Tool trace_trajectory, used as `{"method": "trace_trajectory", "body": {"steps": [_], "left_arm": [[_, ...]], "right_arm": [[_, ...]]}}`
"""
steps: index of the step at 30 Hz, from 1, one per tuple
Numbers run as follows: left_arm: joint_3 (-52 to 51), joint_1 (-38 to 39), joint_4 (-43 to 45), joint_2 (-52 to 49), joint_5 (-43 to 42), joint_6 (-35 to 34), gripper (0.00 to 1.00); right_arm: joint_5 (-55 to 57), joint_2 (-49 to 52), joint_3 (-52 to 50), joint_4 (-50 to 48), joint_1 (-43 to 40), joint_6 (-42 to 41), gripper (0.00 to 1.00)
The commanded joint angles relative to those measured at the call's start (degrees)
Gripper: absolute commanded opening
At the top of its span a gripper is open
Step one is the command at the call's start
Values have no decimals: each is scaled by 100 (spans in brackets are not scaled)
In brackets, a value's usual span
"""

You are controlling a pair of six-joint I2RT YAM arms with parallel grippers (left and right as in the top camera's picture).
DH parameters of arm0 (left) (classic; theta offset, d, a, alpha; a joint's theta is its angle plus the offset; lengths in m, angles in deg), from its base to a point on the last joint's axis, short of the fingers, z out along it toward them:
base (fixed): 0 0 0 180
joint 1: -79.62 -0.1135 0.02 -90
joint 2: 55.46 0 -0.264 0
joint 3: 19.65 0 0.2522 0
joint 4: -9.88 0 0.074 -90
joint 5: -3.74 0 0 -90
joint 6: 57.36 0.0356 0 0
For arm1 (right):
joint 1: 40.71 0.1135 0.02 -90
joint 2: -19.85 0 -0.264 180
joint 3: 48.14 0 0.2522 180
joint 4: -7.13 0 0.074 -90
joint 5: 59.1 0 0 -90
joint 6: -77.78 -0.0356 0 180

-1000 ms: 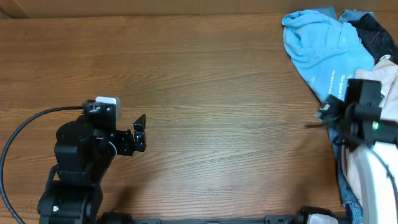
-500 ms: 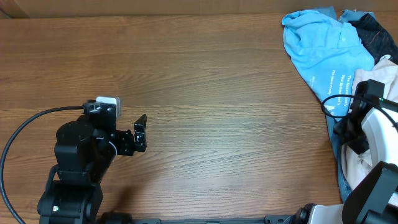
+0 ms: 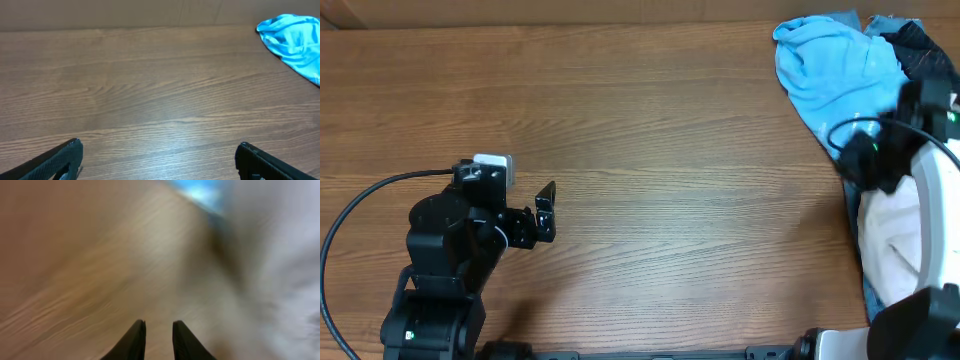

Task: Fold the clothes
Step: 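Reach the right gripper into the clothes pile toward the beige shorts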

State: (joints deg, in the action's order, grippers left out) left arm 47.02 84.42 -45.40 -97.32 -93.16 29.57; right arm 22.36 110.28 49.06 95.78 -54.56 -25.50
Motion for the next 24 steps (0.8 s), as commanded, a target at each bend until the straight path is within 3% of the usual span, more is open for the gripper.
{"method": "trace_trajectory", "body": {"steps": [1, 6, 10, 13, 14, 18, 24], "left_arm": [[144, 0, 50, 13, -59, -39, 100], [144, 0, 39, 13, -61, -39, 100], [144, 0, 11, 13, -63, -42, 100], [144, 0, -70, 11, -63, -39, 100], [142, 0, -70, 11, -63, -39, 100], [142, 0, 15, -2, -61, -39, 100], [142, 0, 9, -7, -59, -37, 100]], "right_arm": [[-785, -107, 750, 94, 782, 321, 22], [-540, -105, 1084, -542, 2061, 68, 22], [1416, -103, 1082, -236, 2391, -1005, 27], [2358, -103, 1073, 431, 2238, -1508, 39], [2490, -103, 1067, 614, 2133, -1606, 49], [2601, -103, 911, 890, 1580, -1722, 63], [2603, -101, -157, 413, 693, -1676, 67]]}}
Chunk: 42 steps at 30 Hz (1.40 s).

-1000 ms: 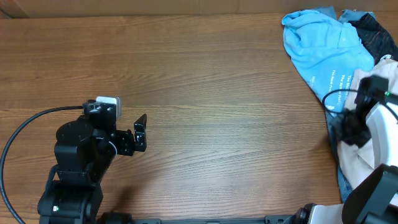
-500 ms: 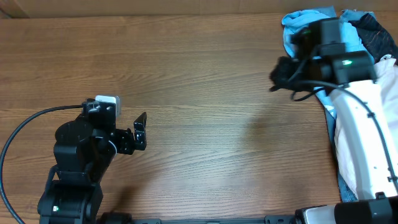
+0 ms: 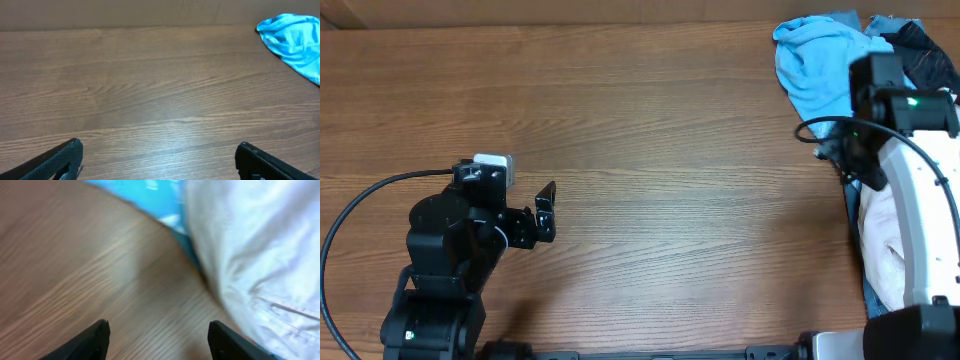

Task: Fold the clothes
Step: 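Reach the right gripper into the clothes pile toward the beige shorts, then grasp the beige shorts with the right gripper and pull them left onto the table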

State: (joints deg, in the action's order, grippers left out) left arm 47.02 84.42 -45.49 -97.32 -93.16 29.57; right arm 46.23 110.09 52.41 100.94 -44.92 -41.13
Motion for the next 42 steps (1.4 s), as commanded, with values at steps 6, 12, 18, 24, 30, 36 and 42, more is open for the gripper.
{"method": "trace_trajectory", "body": {"steps": [6, 12, 18, 24, 30, 36, 42], "left_arm": [[142, 0, 94, -7, -61, -39, 100], [142, 0, 94, -7, -61, -37, 100], [142, 0, 116, -7, -63, -42, 100], [142, 0, 116, -7, -63, -42, 100], [142, 0, 116, -7, -63, -42, 100], [142, 0, 114, -7, -63, -42, 100], [142, 0, 111, -7, -63, -39, 100]], "right_arm": [[299, -79, -2035, -1250, -1064, -111, 67], [4, -79, -2916, -2389, -1727, -111, 64], [-363, -83, -2994, -2538, -1797, -70, 4], [-1392, -205, -2159, -1958, -1753, 564, 4], [-1672, -564, -275, -831, -1311, 1178, 4], [-1808, -581, 776, -107, -487, 1392, 4], [-1976, -568, 796, -378, 621, 1193, 4]]}}
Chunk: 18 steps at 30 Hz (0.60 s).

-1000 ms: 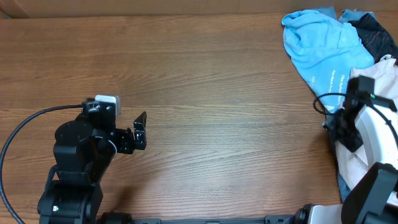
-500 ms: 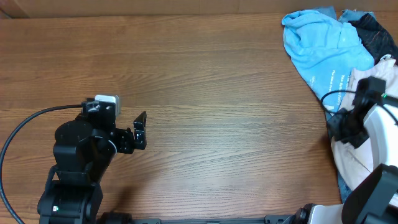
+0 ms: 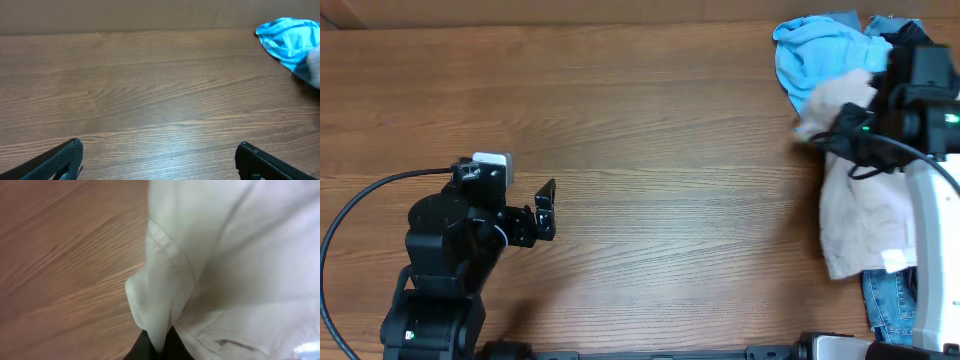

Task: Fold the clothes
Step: 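Grasp the beige shorts with the right gripper and pull them left onto the table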

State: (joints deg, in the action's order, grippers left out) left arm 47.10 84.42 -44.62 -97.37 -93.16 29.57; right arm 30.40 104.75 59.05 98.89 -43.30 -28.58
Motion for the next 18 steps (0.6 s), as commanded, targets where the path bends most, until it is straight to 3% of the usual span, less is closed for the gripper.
{"method": "trace_trajectory", "body": {"steps": [1, 11, 18], "left_arm": [[133, 0, 26, -2, -61, -39, 100], [133, 0, 24, -2, -63, -39, 100], [133, 0, 26, -4, -61, -39, 100]], "right_arm": [[-391, -24, 131, -289, 647, -160, 4], [-417, 431, 125, -1362, 2201, -667, 4], [-564, 1095, 125, -2920, 2859, -660, 4]]}}
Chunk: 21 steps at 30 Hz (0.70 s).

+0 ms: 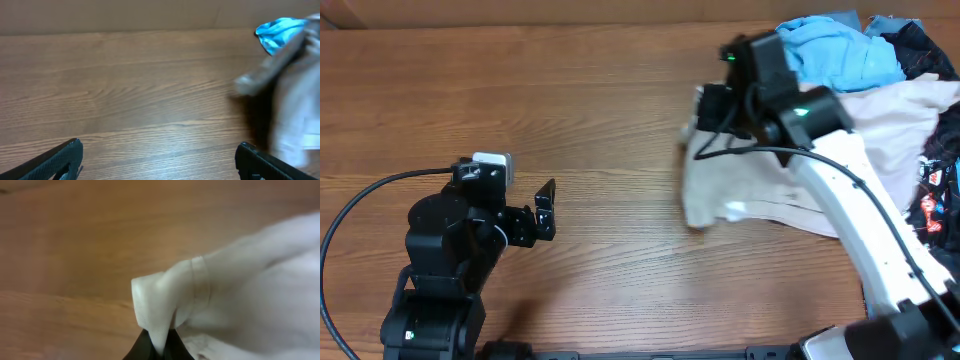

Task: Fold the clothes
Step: 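Grasp the beige shorts with the right gripper and pull them left onto the table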

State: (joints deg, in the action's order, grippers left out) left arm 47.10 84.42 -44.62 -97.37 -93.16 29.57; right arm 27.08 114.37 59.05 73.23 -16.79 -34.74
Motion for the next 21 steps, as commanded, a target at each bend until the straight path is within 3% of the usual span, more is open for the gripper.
{"method": "trace_trajectory", "body": {"steps": [1, 3, 4, 6, 11, 12, 13, 14, 15, 16, 21], "left_arm": [[133, 0, 26, -2, -61, -39, 100], [133, 0, 24, -4, -63, -39, 100], [133, 0, 26, -2, -63, -39, 100], [133, 0, 26, -2, -63, -39, 100], [133, 0, 28, -4, -63, -39, 100], [133, 0, 33, -4, -63, -39, 100], [133, 0, 48, -9, -66, -42, 100], [133, 0, 63, -15, -70, -59, 100], [133, 0, 81, -28, -66, -146, 100], [133, 0, 107, -48, -70, -278, 100], [133, 17, 282, -323, -74, -684, 100]], "right_arm": [[-232, 192, 125, -538, 240, -44, 4], [-232, 243, 125, -785, 249, -42, 7], [-234, 243, 125, -844, 247, -20, 21], [-234, 190, 131, -846, 170, 109, 78], [-227, -81, 133, -387, -212, 511, 83], [-227, -142, 133, -243, -326, 520, 83], [-227, -210, 133, -55, -472, 522, 75], [-227, -262, 133, 114, -608, 522, 59], [-227, -310, 133, 289, -752, 520, 18], [-229, -356, 133, 470, -905, 520, 4], [-234, -518, 133, 1279, -1698, 708, 4]]}}
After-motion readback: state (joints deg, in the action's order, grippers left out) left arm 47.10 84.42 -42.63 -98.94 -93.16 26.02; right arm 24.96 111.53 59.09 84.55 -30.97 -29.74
